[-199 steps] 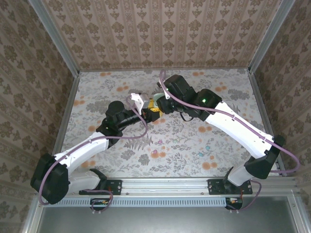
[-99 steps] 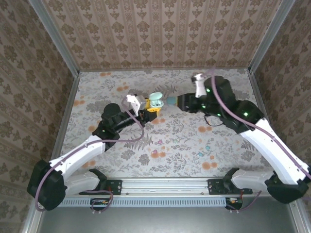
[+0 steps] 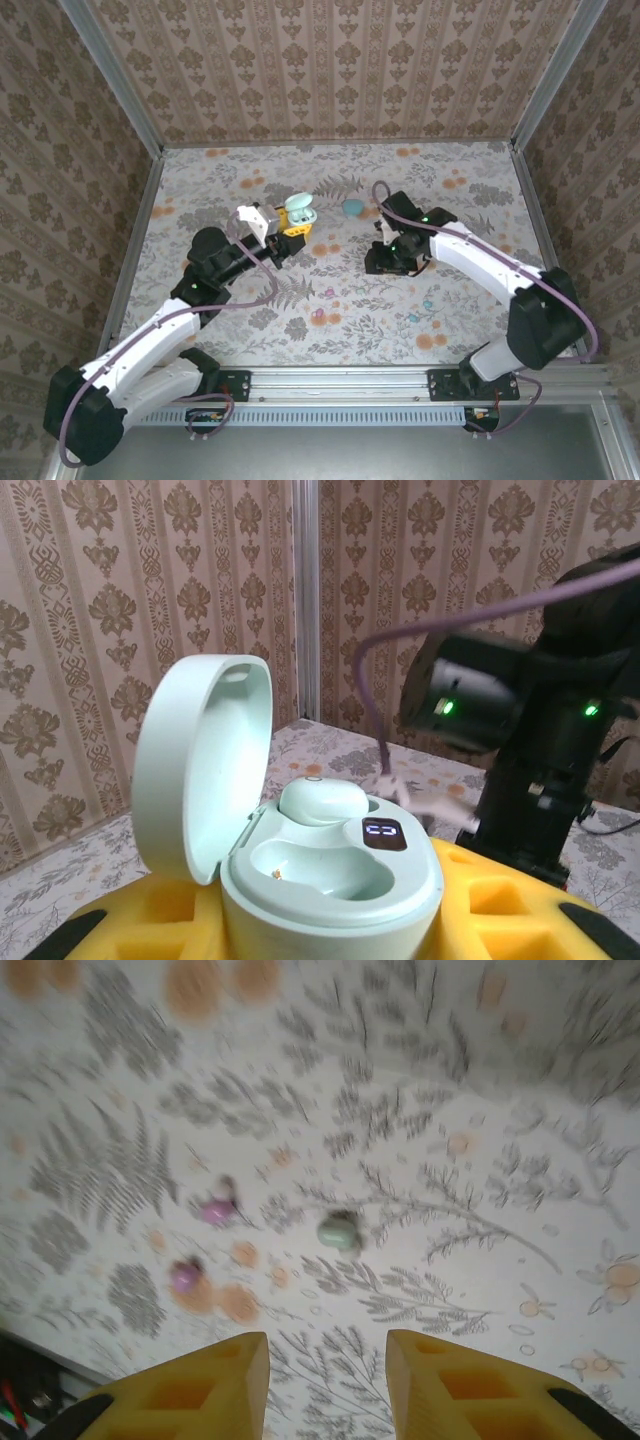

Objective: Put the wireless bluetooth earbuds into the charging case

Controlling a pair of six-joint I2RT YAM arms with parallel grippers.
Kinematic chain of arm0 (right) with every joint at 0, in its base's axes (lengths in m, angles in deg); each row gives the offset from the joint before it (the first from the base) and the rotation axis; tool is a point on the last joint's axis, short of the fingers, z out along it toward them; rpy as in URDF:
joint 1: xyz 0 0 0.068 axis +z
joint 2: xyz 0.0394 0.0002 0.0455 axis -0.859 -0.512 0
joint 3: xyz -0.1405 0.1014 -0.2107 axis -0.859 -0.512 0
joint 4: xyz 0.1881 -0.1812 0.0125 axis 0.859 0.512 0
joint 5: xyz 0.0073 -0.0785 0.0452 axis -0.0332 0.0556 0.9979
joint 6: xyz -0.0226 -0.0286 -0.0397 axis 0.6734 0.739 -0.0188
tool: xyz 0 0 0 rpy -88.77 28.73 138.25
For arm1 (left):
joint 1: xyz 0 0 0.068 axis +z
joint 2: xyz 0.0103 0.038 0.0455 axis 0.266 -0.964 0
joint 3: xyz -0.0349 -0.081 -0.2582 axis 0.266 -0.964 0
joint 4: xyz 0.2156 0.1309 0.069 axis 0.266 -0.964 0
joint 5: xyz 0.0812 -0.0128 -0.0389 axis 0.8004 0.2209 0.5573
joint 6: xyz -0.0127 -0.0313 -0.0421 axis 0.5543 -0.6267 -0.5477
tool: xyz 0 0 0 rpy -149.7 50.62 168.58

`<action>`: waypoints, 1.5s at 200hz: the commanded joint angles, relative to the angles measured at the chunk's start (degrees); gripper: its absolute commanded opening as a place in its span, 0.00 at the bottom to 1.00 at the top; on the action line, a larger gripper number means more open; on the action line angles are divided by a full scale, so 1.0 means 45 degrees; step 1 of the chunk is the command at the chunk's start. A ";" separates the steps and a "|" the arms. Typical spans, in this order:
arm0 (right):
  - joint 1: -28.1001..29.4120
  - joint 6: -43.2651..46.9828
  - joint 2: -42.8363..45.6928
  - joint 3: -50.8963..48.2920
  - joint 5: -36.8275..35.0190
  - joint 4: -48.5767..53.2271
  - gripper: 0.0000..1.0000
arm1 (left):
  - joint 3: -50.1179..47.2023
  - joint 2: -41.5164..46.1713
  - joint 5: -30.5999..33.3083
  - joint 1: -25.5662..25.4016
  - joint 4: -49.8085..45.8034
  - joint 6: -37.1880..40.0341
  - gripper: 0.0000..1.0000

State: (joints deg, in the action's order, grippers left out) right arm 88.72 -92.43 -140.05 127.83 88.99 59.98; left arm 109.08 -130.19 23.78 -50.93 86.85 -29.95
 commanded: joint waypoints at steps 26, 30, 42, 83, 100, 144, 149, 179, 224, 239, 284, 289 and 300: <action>0.0773 0.1768 -0.2227 0.0933 0.0605 -0.0102 0.42 | -0.0144 0.0528 0.0349 0.0117 -0.0254 0.0249 0.34; 0.0797 0.1838 -0.2361 0.1018 0.0626 -0.0082 0.42 | -0.0144 0.0537 0.0349 0.0117 -0.0291 0.0250 0.34; 0.0933 0.2013 -0.2974 0.1353 0.0521 -0.0040 0.42 | -0.0144 0.0571 0.0347 0.0117 -0.0339 0.0253 0.34; 0.1254 0.2533 -0.4315 0.2273 -0.0154 -0.0119 0.44 | -0.0144 0.0601 0.0398 0.0117 -0.0353 0.0252 0.34; 0.1273 0.2879 -0.4687 0.2489 -0.0394 -0.0053 0.44 | -0.0125 0.0595 0.0408 0.0117 -0.0395 0.0285 0.34; 0.1292 0.3524 -0.5230 0.2421 -0.0209 0.0302 0.44 | -0.0105 0.0564 0.0447 0.0136 -0.0477 0.0338 0.34; 0.1302 0.3549 -0.5249 0.2379 -0.0208 0.0342 0.44 | -0.0115 0.0547 0.0428 0.0136 -0.0477 0.0350 0.34; 0.1292 0.3578 -0.5052 0.1995 -0.0262 0.0383 0.44 | -0.0066 0.0450 0.0396 0.0154 -0.0417 0.0343 0.34; 0.1317 0.3482 -0.4473 0.1343 -0.0096 0.0522 0.42 | 0.0002 0.0387 0.0369 0.0156 -0.0416 0.0337 0.34; 0.1331 0.3421 -0.4272 0.1209 -0.0101 0.0615 0.42 | 0.0012 0.0393 0.0369 0.0156 -0.0418 0.0319 0.34; 0.1482 0.3226 -0.3838 0.1022 -0.0384 0.0619 0.40 | 0.0037 0.0347 0.0339 0.0136 -0.0360 0.0232 0.34; 0.1497 0.3232 -0.3850 0.1058 -0.0277 0.0632 0.40 | 0.0065 0.0342 0.0330 0.0136 -0.0372 0.0229 0.34; 0.1487 0.3142 -0.3830 0.1147 -0.0179 0.0669 0.40 | 0.0090 0.0333 0.0309 0.0136 -0.0390 0.0232 0.34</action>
State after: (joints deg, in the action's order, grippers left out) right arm 94.90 -77.20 -158.94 132.77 88.33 61.05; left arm 108.77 -128.61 25.26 -50.56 83.94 -29.51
